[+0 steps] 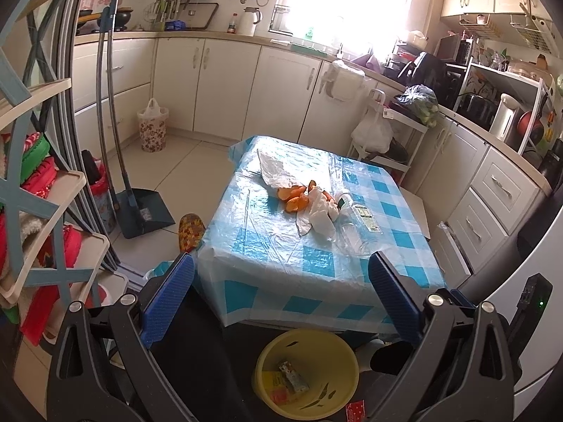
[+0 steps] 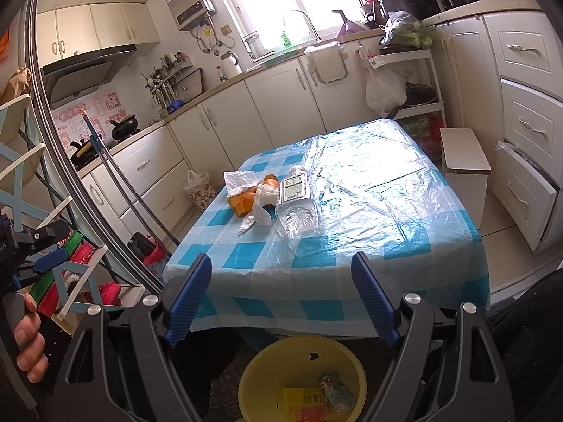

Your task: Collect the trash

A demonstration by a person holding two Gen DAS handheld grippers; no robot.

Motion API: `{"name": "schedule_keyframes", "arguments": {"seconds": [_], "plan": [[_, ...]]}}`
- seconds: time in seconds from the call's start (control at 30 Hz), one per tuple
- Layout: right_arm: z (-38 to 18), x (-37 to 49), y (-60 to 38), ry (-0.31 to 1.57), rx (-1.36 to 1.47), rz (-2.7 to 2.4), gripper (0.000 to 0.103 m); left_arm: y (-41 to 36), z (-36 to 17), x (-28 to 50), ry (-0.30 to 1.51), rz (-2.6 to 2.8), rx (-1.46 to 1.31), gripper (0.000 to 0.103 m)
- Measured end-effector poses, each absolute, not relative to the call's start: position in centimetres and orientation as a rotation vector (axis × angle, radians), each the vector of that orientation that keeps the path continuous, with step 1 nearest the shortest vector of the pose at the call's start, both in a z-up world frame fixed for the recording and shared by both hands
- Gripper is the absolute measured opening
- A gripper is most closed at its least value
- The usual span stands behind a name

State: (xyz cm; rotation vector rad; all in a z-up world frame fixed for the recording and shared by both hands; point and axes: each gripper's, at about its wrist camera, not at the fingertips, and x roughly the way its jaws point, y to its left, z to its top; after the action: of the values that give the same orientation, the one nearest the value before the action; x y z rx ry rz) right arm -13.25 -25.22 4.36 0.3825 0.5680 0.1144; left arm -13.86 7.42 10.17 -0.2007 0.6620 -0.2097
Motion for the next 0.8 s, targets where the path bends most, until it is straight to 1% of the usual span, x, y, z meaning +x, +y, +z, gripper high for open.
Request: {"name": "schedule_keyframes", "arguments": {"seconds": [0.23, 0.3, 0.47, 0.8], "plan": [[4.6, -12.9, -25.0, 0.568, 0.393, 0.139, 0.08, 7.6, 8.3, -12.5, 0.686, -0.202, -0.196, 0.096], [4.7, -12.6, -24.8, 0.572, 0.391, 0.149, 0.081, 7.4, 7.5, -11.8, 0.709, -0.207, -0.196, 0.096], [5.1, -11.0, -24.3, 0.604, 0.361, 0.175, 0.081, 6.8, 5.4, -9.8, 0.778, -0.232, -0.198, 0.096], [6.5, -5.9, -21.8, 0.632, 0.158, 0.259, 0.081, 7.8, 2.3, -4.6, 0.867, -0.273, -0.305, 0.096]]}}
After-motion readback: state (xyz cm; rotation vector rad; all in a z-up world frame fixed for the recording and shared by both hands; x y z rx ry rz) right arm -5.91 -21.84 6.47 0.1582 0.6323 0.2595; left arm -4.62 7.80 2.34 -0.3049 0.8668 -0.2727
